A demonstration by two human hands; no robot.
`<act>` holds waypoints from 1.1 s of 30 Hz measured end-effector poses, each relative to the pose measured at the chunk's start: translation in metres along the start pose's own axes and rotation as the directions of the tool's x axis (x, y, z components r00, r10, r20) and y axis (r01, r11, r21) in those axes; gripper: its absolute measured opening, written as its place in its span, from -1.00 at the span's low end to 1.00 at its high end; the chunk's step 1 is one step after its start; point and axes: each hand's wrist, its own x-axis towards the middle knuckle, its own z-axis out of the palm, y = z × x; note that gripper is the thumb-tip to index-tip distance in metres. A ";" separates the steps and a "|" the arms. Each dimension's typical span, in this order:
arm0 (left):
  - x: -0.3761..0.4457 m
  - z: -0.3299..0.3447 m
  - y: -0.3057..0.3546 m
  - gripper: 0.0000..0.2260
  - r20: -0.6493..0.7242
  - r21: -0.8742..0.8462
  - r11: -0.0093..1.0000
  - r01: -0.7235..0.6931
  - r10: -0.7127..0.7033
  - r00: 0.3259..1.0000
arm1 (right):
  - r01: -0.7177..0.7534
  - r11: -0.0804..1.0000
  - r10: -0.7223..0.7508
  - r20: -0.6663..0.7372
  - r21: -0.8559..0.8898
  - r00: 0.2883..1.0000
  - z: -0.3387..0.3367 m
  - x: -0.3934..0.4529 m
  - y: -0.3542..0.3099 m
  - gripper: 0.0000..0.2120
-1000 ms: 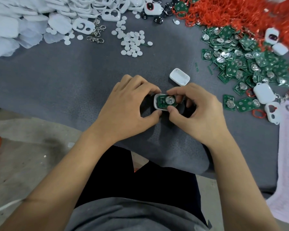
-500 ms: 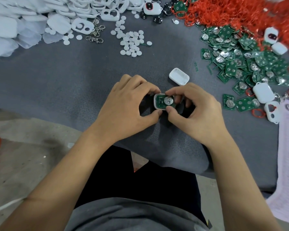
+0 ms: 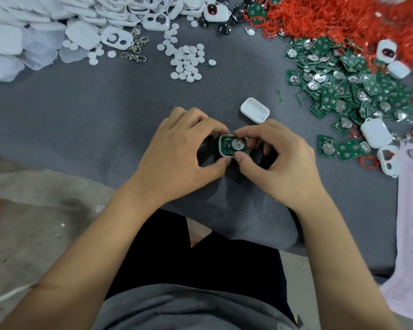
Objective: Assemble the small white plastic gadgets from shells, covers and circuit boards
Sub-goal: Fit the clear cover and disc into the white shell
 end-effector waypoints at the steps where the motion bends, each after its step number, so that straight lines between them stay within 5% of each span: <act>1: 0.000 0.000 0.000 -0.61 0.000 -0.001 1.000 0.000 0.000 1.000 | 0.002 1.000 -0.002 -0.003 0.001 1.000 0.000 0.000 0.000 -0.74; 33: 0.000 -0.002 0.003 -0.60 0.004 -0.008 1.000 0.010 -0.010 1.000 | 0.008 1.000 -0.008 -0.040 0.016 0.999 0.004 0.000 0.003 -0.84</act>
